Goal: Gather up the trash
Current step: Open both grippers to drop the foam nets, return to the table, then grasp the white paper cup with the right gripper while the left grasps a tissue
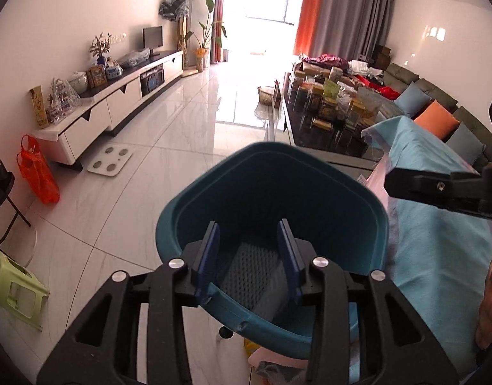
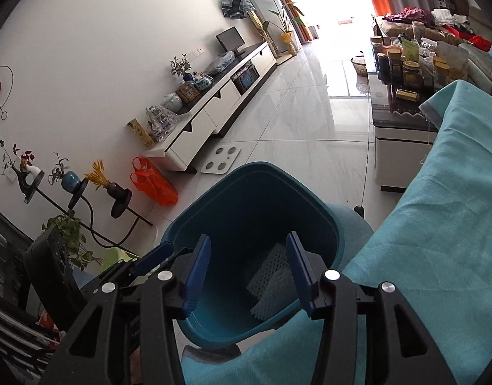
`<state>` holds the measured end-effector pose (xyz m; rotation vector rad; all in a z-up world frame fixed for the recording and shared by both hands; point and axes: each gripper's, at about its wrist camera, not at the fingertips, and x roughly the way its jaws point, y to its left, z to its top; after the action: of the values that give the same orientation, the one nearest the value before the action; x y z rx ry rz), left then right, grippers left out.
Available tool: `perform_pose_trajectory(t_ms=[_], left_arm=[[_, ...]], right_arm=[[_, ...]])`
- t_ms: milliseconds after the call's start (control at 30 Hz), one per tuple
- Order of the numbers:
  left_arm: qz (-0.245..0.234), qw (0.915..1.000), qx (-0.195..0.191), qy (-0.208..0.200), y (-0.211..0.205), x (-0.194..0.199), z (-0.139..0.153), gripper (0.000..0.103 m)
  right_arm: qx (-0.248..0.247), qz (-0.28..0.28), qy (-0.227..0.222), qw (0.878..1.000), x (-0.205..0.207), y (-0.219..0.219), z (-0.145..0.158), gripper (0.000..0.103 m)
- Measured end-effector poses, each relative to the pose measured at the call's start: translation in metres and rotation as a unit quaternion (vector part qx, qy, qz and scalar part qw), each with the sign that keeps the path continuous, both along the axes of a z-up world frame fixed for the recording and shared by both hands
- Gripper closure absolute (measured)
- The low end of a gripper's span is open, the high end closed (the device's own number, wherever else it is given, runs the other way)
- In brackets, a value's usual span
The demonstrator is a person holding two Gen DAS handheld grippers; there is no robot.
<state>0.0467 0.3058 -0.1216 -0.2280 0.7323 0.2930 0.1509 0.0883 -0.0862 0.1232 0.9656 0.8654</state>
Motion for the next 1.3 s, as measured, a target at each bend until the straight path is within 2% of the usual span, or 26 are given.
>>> perform_pose_trajectory(t_ms=[100,233,333,467,633,833,933,1100,1167,1300], left_arm=[[-0.016,0.9995,0.008,-0.026,-0.01,-0.012,0.02,0.054],[-0.061,0.996,0.017,-0.063,-0.035,-0.024,0.047,0.047],[-0.109,0.99,0.019,-0.088,-0.064,-0.027,0.063,0.044],[-0.181,0.9776,0.01,-0.106,-0.112,-0.028,0.075,0.043],[-0.271,0.9559,0.014,-0.112,-0.181,-0.025,0.078,0.043],[-0.35,0.9312,0.024,-0.097,-0.256,-0.012,0.072,0.043],[-0.375,0.9229,0.021,-0.085,-0.281,0.003,0.069,0.043],[-0.398,0.9145,0.025,-0.069,-0.314,0.026,0.063,0.043],[-0.409,0.9103,0.015,-0.063,-0.323,0.037,0.062,0.043],[-0.412,0.9103,0.003,-0.041,-0.338,0.056,0.057,0.043]], right_arm=[[0.01,0.001,-0.022,1.0,-0.013,-0.017,0.013,0.055],[0.018,-0.009,-0.068,0.997,-0.035,-0.052,0.035,0.05],[0.018,-0.02,-0.105,0.994,-0.053,-0.083,0.05,0.05],[0.017,-0.048,-0.146,0.988,-0.076,-0.13,0.067,0.05],[0.012,-0.113,-0.172,0.979,-0.1,-0.192,0.078,0.05],[-0.014,-0.212,-0.178,0.961,-0.124,-0.272,0.073,0.05],[-0.023,-0.256,-0.176,0.95,-0.13,-0.308,0.07,0.05],[-0.022,-0.302,-0.155,0.94,-0.133,-0.355,0.055,0.05],[-0.017,-0.309,-0.141,0.941,-0.13,-0.365,0.047,0.05],[-0.007,-0.31,-0.117,0.943,-0.128,-0.374,0.031,0.05]])
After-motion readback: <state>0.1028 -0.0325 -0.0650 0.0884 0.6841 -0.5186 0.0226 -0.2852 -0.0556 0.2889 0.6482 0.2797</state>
